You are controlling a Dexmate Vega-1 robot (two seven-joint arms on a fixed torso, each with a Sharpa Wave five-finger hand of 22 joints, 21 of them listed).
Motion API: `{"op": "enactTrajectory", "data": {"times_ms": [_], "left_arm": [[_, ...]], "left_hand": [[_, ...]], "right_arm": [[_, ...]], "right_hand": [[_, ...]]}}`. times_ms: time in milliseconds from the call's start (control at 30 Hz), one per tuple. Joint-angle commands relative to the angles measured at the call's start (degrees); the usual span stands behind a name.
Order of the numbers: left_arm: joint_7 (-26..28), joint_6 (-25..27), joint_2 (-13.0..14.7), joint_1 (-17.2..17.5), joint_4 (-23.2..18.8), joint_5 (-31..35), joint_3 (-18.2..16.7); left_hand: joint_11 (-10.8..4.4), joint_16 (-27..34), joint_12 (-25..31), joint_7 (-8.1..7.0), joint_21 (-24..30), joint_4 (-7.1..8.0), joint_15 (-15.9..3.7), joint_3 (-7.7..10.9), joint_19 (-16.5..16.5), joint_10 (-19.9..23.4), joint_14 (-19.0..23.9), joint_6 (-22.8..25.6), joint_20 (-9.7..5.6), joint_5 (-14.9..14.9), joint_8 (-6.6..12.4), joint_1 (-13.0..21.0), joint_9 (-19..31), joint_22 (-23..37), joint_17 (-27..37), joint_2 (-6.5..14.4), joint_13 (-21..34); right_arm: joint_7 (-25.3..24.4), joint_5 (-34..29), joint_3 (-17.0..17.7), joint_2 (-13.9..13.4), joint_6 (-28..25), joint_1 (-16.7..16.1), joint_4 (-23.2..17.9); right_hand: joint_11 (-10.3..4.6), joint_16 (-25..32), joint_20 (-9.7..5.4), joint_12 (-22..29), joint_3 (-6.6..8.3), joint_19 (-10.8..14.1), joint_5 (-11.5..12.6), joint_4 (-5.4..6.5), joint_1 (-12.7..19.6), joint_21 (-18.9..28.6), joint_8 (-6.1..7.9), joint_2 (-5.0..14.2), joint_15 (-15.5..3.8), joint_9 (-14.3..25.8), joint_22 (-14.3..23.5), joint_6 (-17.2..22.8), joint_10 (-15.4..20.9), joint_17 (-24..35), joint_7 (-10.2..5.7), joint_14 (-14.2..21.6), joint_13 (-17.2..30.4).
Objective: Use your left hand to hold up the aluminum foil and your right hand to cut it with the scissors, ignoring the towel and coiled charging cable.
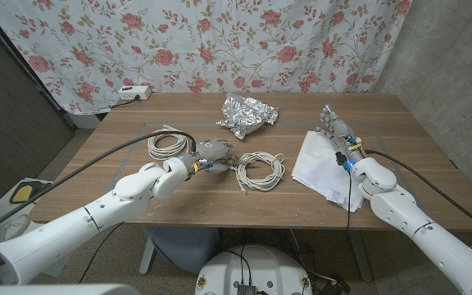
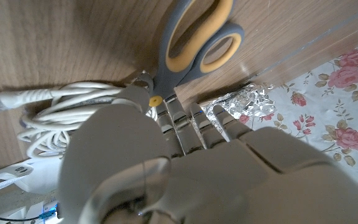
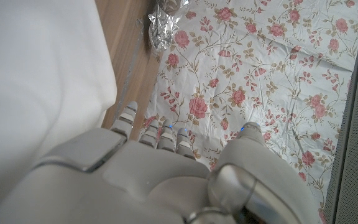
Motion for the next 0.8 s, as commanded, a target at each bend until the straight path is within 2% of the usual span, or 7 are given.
{"op": "enactTrajectory", "data": {"times_ms": [33, 433, 800], "left_arm": [[4.27, -0.64, 0.03, 1.13, 0.53, -0.58, -1.01], [5.82, -0.88, 0.3, 1.54, 0.81, -1.79, -1.79], [6.84, -0.91, 0.67, 2.12, 0.6, -2.7, -2.44]], "left_hand": [[-2.63, 0.63, 3.21, 0.06, 0.32, -0.03, -2.81, -0.4, 0.99, 3.52, 3.94, 1.97, -0.18, -0.32, 0.65, 1.67, 0.19, 0.02, 0.5, 0.23, 0.66], [-2.45, 1.49, 4.01, -0.13, 0.39, -0.12, -3.19, -1.04, 2.02, 3.75, 6.43, 3.5, -0.84, -0.58, 0.81, 3.61, 0.35, 0.01, 1.07, -0.18, 1.46], [-2.41, 1.77, 4.18, -0.03, 0.4, 0.01, -3.23, -1.51, 2.58, 3.47, 7.81, 3.55, -0.83, -0.75, 0.62, 4.61, 0.45, 0.03, 1.24, -0.24, 1.75]], "right_arm": [[-0.11, -0.03, 0.0, 0.19, 0.03, 0.18, 0.2], [-0.18, 0.12, 0.07, 0.46, 0.19, 0.28, 0.57], [0.04, 0.11, 0.01, 0.54, 0.29, 0.58, 0.79]], "right_hand": [[0.1, 0.28, -0.06, 0.27, 0.4, -0.09, 0.01, 0.04, -0.07, 0.36, 0.18, 0.21, 0.17, 0.26, 0.23, 0.05, -0.01, 0.16, -0.08, -0.42, 0.0], [0.08, 0.3, -0.04, 0.27, 0.53, -0.04, 0.02, -0.03, -0.08, 0.39, 0.16, 0.23, 0.19, 0.25, 0.22, 0.02, -0.01, 0.15, -0.04, -0.39, 0.0], [0.05, 0.29, -0.01, 0.26, 0.62, -0.03, 0.02, -0.07, -0.11, 0.39, 0.19, 0.24, 0.13, 0.25, 0.22, 0.09, -0.05, 0.15, -0.03, -0.41, 0.0]]}}
